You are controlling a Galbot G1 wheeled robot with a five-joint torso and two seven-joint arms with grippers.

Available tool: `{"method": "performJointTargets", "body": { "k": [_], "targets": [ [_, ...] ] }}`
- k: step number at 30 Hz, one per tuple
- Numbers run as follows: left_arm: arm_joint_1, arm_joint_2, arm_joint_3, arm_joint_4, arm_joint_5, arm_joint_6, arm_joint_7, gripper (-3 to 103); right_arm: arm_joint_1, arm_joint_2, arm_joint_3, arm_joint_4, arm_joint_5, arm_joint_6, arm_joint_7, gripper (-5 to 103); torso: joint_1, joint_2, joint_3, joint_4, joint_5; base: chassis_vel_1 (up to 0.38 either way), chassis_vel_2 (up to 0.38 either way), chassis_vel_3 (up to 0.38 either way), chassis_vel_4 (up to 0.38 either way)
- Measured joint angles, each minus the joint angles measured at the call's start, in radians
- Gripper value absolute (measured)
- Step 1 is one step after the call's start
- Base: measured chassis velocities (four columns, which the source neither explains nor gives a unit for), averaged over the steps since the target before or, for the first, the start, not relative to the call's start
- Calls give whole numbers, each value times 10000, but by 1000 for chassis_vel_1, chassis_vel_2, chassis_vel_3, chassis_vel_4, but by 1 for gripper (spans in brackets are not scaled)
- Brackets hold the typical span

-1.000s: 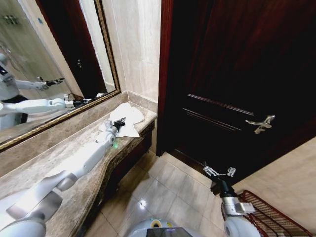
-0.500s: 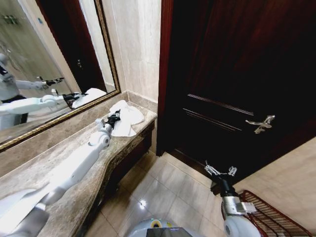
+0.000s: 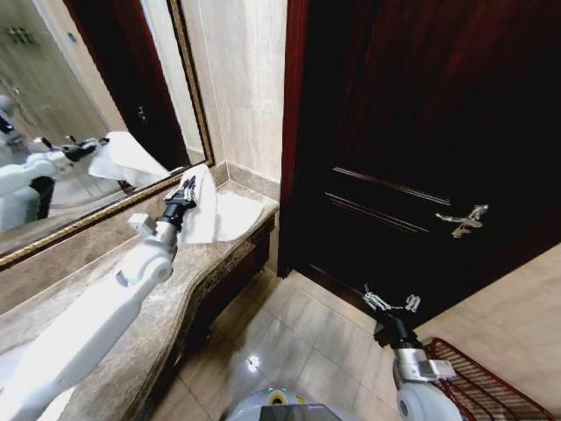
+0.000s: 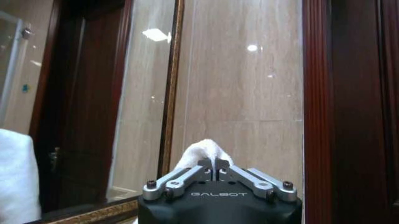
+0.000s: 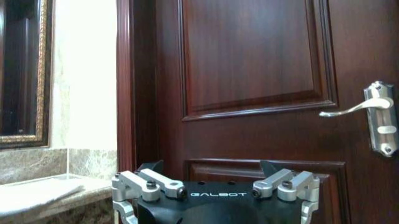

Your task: Discard the used towel into the hamper.

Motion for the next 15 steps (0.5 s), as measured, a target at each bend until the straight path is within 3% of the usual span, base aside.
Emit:
{"method": "performJointTargets", "body": {
  "k": [7, 15],
  "targets": [
    [802, 180, -411, -1021, 282, 134, -33, 2, 21, 71, -45, 104, 3, 36, 26, 100, 0, 0, 0, -1, 0, 0, 0, 0, 0],
    [1081, 268, -313, -1503, 519, 46, 537, 2, -87, 145, -6, 148, -16, 144, 25, 100, 0, 0, 1, -1, 0, 0, 0, 0, 0]
  ]
}}
